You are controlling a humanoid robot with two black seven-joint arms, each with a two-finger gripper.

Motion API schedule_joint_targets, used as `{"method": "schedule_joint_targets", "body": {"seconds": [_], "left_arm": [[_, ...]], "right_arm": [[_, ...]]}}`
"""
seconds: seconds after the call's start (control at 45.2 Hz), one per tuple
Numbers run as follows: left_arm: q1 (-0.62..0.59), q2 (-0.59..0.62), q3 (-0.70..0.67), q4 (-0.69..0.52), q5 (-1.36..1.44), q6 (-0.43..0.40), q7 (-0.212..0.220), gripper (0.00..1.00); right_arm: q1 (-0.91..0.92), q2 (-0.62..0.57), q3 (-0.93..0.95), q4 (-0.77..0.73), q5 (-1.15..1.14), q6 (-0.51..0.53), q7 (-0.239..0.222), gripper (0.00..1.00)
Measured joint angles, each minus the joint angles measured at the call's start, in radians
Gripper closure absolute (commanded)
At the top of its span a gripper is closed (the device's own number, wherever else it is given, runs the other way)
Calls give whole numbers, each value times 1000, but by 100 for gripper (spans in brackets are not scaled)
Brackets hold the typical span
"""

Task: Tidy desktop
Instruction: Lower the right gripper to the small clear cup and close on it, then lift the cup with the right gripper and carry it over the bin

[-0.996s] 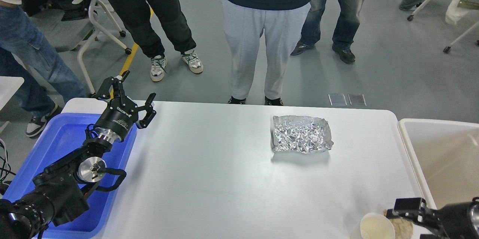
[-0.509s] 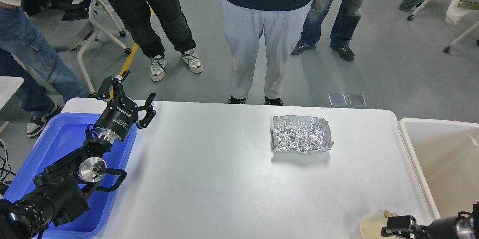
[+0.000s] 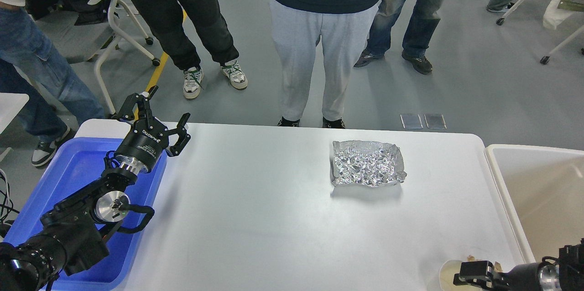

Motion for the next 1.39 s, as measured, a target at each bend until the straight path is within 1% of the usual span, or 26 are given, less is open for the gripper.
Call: {"method": "schedule_joint_targets", "body": {"seconds": [0.111, 0.199, 0.221, 0.288, 0.399, 0.421, 0.487, 0.576, 0.598, 0.664, 0.731, 0.775, 1.196, 1.395], "left_arm": [[0, 0, 0, 0, 0, 0, 0, 0], [0, 0, 0, 0, 0, 0, 0, 0], [0, 0, 0, 0, 0, 0, 0, 0], [0, 0, 0, 0, 0, 0, 0, 0], [0, 0, 0, 0, 0, 0, 0, 0], [0, 0, 0, 0, 0, 0, 0, 0], [0, 0, 0, 0, 0, 0, 0, 0], [0, 0, 0, 0, 0, 0, 0, 0], [0, 0, 0, 0, 0, 0, 0, 0], [0, 0, 0, 0, 0, 0, 0, 0], [0, 0, 0, 0, 0, 0, 0, 0], [0, 0, 0, 0, 0, 0, 0, 0], [0, 0, 0, 0, 0, 0, 0, 0], [0, 0, 0, 0, 0, 0, 0, 0]], "right_arm": [[-7, 11, 0, -11, -1, -4, 7, 0], [-11, 17, 0, -17, -1, -8, 13, 8], [-12, 18, 0, -18, -1, -9, 15, 12], [-14, 20, 0, -21, -2, -13, 21, 27], [-18, 23, 0, -24, -3, -19, 30, 45], [-19, 24, 0, -25, -3, -20, 32, 47], [-21, 24, 0, -26, -4, -23, 36, 50], [-23, 25, -1, -27, -8, -25, 40, 58], [-23, 25, -1, -27, -9, -25, 41, 62], [-24, 25, -1, -27, -11, -26, 43, 84], [-25, 25, -1, -26, -13, -27, 44, 90], [-26, 24, -1, -24, -14, -27, 45, 100], [-24, -2, 2, -5, -16, -25, 48, 100], [-9, -46, 6, 30, -12, -15, 50, 100]]}}
